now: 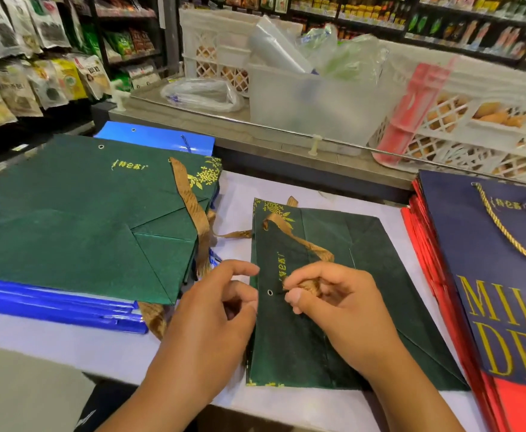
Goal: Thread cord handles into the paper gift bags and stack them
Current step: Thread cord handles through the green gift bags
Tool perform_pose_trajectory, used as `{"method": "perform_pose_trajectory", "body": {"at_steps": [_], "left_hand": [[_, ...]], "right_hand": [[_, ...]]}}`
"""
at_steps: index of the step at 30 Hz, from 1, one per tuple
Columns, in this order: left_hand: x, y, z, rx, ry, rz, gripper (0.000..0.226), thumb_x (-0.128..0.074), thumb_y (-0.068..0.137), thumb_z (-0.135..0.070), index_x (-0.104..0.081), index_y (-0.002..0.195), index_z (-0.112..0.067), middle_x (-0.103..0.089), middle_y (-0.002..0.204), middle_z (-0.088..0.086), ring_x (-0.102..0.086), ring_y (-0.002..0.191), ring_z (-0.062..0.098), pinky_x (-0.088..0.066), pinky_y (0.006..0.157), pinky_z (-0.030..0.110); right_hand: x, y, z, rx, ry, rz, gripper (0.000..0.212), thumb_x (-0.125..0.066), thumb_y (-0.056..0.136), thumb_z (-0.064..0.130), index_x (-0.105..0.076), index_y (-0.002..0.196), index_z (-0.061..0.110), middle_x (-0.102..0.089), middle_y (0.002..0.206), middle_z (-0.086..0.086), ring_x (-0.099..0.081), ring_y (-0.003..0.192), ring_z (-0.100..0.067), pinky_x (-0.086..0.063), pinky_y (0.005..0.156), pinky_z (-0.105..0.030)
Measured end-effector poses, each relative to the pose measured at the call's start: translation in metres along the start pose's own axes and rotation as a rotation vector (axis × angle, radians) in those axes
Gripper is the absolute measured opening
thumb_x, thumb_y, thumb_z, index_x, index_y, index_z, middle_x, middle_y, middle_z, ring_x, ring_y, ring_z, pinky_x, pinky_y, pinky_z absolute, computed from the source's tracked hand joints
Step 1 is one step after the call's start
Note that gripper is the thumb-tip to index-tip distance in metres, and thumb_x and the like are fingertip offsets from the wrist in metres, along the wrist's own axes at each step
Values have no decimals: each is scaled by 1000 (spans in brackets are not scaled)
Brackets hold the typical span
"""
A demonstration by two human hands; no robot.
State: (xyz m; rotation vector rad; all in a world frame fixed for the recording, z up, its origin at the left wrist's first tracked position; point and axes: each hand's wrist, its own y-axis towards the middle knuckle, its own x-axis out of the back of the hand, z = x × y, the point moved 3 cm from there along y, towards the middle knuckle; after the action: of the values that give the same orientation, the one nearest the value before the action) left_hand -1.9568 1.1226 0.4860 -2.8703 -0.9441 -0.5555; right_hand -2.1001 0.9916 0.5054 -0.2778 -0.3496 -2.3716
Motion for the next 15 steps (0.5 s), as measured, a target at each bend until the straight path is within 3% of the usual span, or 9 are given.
{"method": "perform_pose_trajectory", "body": {"at_steps": [6, 11, 15], "left_hand": [[-1, 2, 1, 2, 5, 1, 33, -71, 94, -24, -60, 116, -46, -77, 93, -23, -71, 91, 2, -56, 90, 39], [0, 1, -2, -25, 8, 27, 27, -68, 96, -17, -66, 113, -37, -75, 92, -29, -69, 94, -7, -55, 86, 26], [-1, 1, -2, -49, 3, 51, 28, -66, 94, -12, -69, 106, -37, -76, 93, -29, -71, 93, -4, -55, 82, 21]], "right_hand": [[-1, 2, -5, 29, -35, -18, 21, -74, 89, -1, -80, 87, 19, -73, 72, -8, -68, 66, -21, -57, 69, -31], [-5, 3, -7, 31, -82, -28, 22, -73, 91, 1, -80, 86, 21, -75, 77, -5, -66, 64, -19, -58, 67, -34], [-8, 6, -7, 27, -60, -54, 22, -72, 92, 0, -79, 84, 19, -74, 76, -5, -63, 60, -18, -55, 63, -30]]}}
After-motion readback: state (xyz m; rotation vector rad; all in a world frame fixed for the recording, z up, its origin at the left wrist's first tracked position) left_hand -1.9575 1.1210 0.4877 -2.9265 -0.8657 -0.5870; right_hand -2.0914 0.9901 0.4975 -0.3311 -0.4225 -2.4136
